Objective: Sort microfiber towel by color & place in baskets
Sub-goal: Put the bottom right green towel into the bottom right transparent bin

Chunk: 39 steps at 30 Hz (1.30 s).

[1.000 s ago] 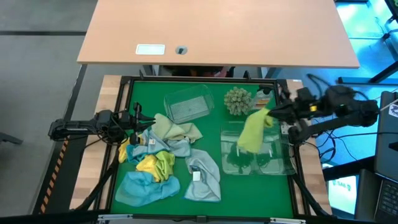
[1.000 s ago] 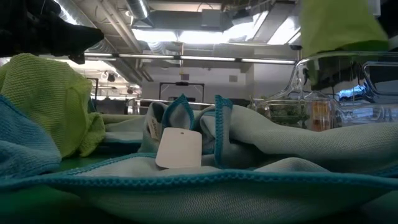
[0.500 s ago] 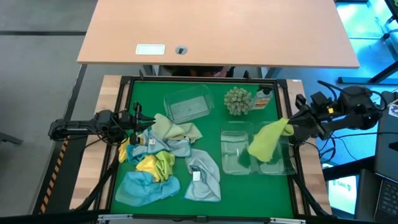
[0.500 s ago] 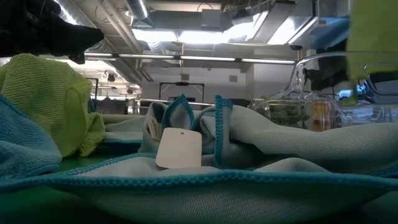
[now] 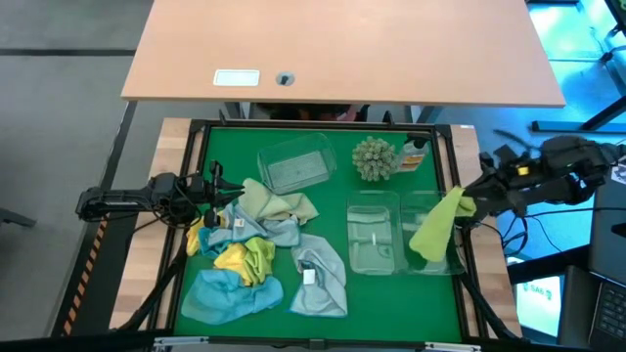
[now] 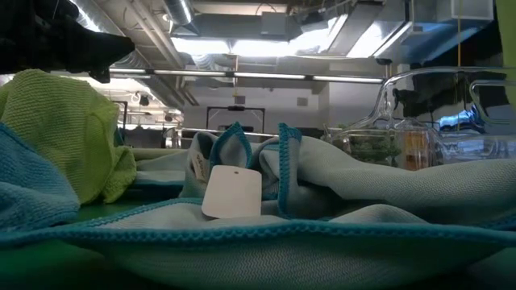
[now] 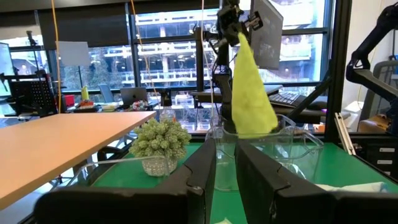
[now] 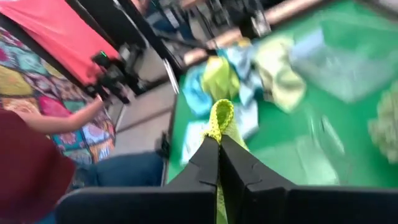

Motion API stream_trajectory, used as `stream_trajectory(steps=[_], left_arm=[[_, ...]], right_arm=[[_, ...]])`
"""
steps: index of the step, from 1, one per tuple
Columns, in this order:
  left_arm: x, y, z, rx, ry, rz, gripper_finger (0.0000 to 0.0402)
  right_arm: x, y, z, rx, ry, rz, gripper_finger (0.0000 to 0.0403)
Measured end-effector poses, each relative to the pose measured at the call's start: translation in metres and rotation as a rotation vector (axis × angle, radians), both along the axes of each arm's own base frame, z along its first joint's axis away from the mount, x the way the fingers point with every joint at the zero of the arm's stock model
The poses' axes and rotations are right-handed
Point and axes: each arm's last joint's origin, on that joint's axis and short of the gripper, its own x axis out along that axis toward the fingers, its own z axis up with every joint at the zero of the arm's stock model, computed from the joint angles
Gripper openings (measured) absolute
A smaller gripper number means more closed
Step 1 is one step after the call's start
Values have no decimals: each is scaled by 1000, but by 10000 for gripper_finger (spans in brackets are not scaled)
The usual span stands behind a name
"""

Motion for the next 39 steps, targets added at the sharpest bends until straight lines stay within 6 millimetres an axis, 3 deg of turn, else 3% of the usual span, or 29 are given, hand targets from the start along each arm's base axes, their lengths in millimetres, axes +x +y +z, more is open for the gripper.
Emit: stream_trajectory(steps=[24,31,39], left_arm=[[0,0,0,1,-1,0,56],[0,0,0,1,0,0,56],[-1,0,6,0,-64,-1,56]], right_arm=[[80,20,-129,173,803,-56,1],[100,24,-150,152,919,-89,12],[113,28,-160,174,1035,-61,24]])
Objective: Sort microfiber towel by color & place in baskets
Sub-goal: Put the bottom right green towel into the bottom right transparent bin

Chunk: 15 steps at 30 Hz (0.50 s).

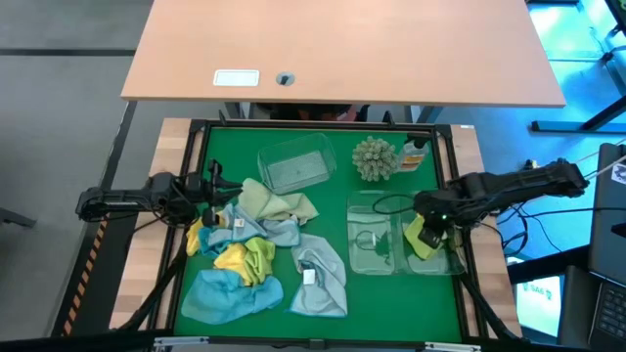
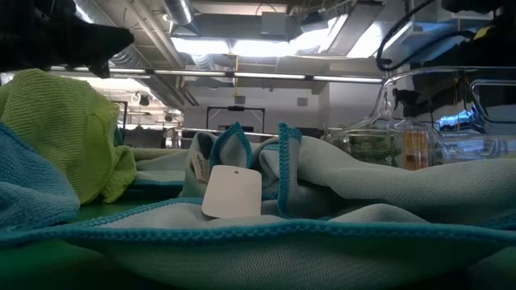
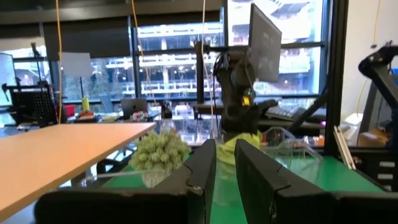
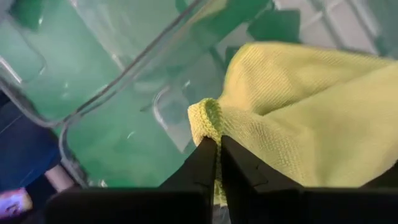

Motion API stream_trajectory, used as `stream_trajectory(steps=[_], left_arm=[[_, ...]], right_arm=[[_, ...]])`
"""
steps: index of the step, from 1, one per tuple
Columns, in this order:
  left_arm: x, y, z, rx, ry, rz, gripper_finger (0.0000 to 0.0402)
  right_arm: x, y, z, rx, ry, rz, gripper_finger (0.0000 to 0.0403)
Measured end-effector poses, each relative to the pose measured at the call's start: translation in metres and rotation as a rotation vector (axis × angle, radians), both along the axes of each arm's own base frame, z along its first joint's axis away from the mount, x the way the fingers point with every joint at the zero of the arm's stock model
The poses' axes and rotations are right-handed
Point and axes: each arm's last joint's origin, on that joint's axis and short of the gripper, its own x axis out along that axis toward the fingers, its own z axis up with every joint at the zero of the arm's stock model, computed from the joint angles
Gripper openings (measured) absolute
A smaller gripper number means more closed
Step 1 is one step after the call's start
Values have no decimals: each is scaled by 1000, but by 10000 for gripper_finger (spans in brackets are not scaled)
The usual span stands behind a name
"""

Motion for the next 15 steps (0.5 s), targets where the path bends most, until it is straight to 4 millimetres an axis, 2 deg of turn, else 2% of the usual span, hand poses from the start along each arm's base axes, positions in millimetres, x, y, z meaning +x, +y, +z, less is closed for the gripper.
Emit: stream_trajectory(steps=[8,15], left_arm=[[0,0,1,-16,-16,-4,56],[-1,1,1,-108,-29,26,56]], right_arm=[[3,1,-3,17,33,6,35],[3,1,-3,17,35,6,106]])
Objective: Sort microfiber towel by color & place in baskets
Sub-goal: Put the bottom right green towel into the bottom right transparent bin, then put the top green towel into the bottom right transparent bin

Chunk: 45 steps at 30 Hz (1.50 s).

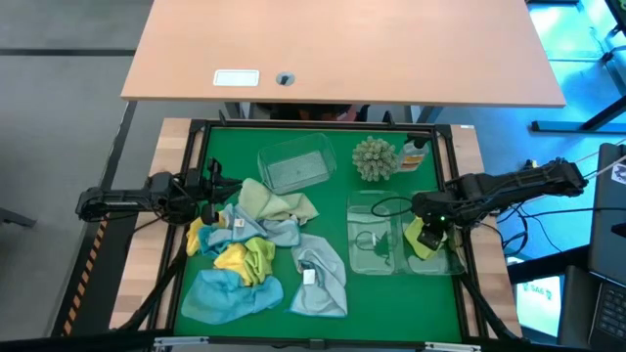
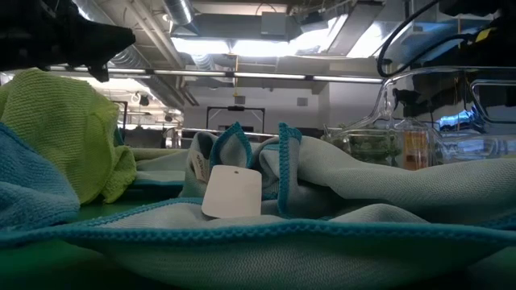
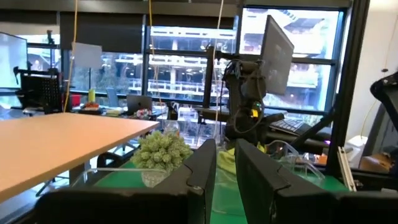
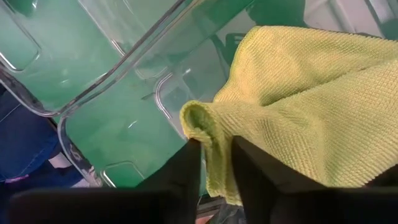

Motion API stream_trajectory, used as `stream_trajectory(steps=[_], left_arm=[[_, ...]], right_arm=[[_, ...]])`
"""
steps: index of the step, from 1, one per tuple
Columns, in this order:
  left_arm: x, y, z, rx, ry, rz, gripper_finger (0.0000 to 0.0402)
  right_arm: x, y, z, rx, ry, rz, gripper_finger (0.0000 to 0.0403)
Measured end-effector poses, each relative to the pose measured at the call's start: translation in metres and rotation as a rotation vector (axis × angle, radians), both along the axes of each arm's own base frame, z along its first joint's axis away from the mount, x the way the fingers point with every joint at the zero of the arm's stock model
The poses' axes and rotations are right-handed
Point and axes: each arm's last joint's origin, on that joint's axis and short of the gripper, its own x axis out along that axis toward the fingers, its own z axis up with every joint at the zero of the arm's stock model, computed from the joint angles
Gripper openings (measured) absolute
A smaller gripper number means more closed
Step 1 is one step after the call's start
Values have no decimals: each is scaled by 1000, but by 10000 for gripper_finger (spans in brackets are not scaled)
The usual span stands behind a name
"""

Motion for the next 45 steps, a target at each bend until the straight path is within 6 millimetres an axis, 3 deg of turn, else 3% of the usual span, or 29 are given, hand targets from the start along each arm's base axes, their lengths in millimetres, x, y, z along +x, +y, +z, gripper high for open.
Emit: stream_trajectory(steps=[8,19,24,28,38,45], left_arm=[[-1,2,0,-161,-31,48,87],[-1,3,1,-230,-40,54,174],[-2,5,12,-237,-17,111,175],[-1,6,17,-253,63,169,171],[-2,7,10,-459,261,228,168],[-9,6,0,-615,451,274,168]], right_arm=[[0,0,0,0,0,0,179],[0,0,0,0,0,0,190],[0,0,0,3,0,1,191],[-1,3,1,101,22,18,191],[-2,4,5,175,34,-5,191],[7,3,42,71,-154,15,191]])
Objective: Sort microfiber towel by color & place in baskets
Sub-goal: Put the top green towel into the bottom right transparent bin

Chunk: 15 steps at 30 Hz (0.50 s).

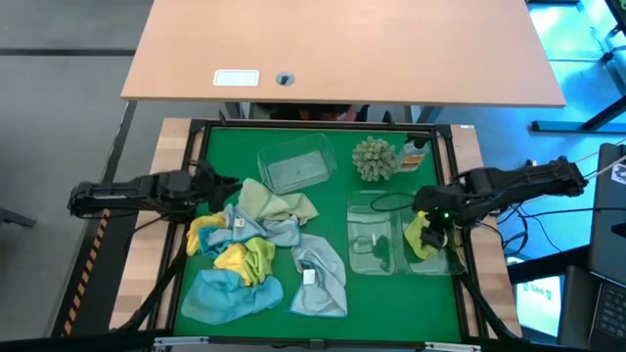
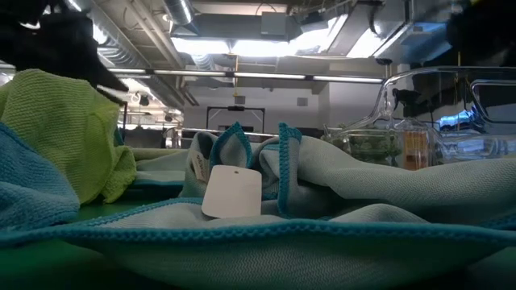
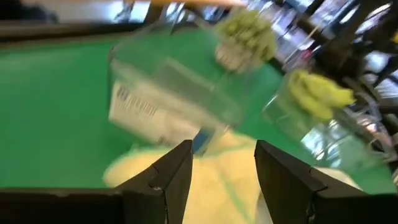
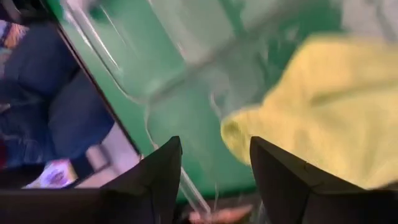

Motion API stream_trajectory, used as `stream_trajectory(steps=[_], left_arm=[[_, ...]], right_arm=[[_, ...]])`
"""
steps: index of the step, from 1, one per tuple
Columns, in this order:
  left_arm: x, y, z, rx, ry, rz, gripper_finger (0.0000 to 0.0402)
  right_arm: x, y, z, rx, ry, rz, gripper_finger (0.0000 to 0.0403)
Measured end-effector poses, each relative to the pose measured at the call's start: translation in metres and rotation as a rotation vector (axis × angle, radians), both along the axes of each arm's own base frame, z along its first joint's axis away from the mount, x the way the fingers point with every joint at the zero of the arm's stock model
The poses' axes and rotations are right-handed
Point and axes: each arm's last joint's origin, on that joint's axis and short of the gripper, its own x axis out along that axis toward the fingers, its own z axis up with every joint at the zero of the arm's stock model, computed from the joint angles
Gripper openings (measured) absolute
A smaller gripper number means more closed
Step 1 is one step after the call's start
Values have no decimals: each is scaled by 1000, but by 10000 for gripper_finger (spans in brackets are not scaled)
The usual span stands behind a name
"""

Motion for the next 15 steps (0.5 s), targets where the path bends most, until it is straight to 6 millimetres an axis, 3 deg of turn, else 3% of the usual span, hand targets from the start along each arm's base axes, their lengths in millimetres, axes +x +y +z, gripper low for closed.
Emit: stream_trajectory(steps=[6,15], left_arm=[[-1,-1,-17,-137,123,43,168],[6,-1,-28,-204,189,83,168]], right_arm=[[13,-3,26,-174,-243,-32,191],[37,-3,33,-334,-477,9,191]])
